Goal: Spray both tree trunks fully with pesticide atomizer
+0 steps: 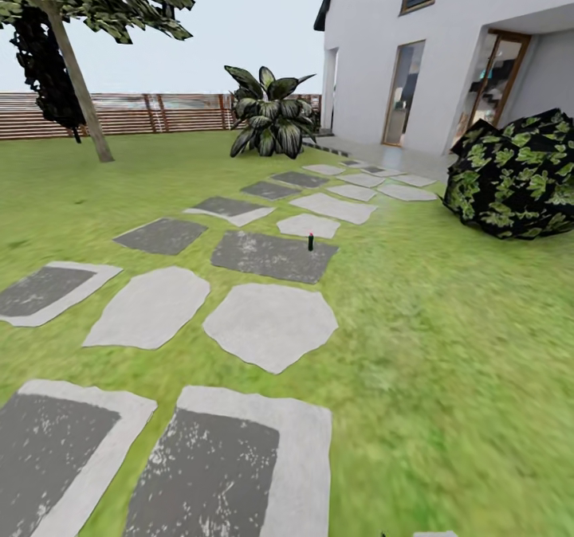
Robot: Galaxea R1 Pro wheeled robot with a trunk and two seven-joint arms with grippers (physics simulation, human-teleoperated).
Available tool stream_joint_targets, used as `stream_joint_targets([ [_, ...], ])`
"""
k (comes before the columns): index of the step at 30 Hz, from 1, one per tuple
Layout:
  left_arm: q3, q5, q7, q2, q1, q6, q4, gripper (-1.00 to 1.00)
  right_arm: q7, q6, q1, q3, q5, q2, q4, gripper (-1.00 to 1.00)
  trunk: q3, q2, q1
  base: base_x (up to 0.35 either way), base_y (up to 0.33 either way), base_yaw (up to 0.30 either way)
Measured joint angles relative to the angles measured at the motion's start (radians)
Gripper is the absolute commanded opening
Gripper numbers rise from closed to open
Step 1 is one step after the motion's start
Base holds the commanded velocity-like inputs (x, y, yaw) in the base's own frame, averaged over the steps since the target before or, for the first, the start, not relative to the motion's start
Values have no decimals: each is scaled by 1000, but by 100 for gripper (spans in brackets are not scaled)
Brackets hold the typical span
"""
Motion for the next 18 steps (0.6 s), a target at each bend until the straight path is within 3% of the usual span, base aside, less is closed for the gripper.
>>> stream_joint_targets([
  [14, 0, 0, 0, 0, 0, 0, 0, 100, 0, 0, 0, 1, 0, 0, 1, 100, 0, 0, 0, 338, 0, -2],
  [18, 0, 0, 0, 0, 0, 0, 0, 100, 0, 0, 0, 0, 0, 0, 0, 100, 0, 0, 0, 338, 0, -203],
])
